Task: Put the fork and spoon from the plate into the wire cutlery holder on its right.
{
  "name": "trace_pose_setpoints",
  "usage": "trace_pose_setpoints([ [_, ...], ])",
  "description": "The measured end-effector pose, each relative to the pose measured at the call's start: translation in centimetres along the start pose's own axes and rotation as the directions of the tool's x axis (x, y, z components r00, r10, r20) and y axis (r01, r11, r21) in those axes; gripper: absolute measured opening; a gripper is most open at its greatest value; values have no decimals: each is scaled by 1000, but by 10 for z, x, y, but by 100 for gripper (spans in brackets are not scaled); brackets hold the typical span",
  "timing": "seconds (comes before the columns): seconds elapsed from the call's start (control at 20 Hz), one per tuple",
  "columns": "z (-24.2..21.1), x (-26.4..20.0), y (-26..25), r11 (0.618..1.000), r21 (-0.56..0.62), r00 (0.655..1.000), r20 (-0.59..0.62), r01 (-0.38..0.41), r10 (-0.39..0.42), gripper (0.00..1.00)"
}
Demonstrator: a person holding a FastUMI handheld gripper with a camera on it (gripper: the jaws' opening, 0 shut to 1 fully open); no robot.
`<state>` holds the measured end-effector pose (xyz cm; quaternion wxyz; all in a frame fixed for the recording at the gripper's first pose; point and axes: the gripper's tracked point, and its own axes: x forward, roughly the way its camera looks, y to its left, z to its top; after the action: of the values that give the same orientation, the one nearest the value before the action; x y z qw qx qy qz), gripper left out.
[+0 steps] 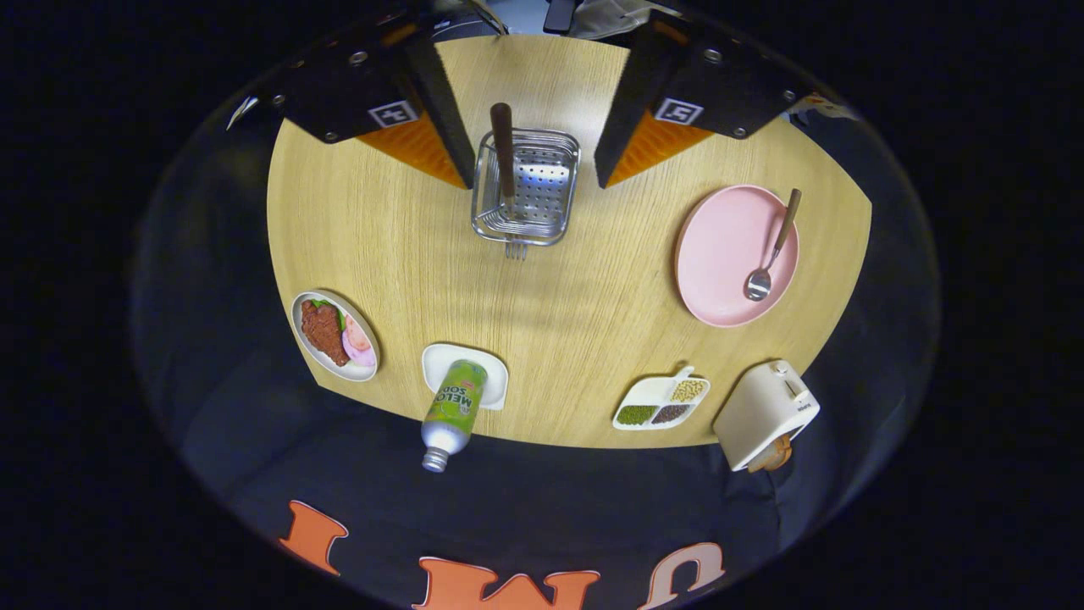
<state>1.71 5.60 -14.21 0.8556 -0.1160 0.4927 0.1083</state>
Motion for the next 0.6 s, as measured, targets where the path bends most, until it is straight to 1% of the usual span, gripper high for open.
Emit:
trace_pose_setpoints([
  [0.05, 4, -3, 9, 1000, -11, 1000, 23, -6, 6, 99],
  [0.15, 15, -8, 31, 999, -34, 997, 70, -20, 23, 99],
  [0.3, 27, -10, 81, 994, -71, 987, 131, -85, 94, 99],
  [0.6, 29, 5, 172, 969, -169, 967, 150, -180, 206, 99],
])
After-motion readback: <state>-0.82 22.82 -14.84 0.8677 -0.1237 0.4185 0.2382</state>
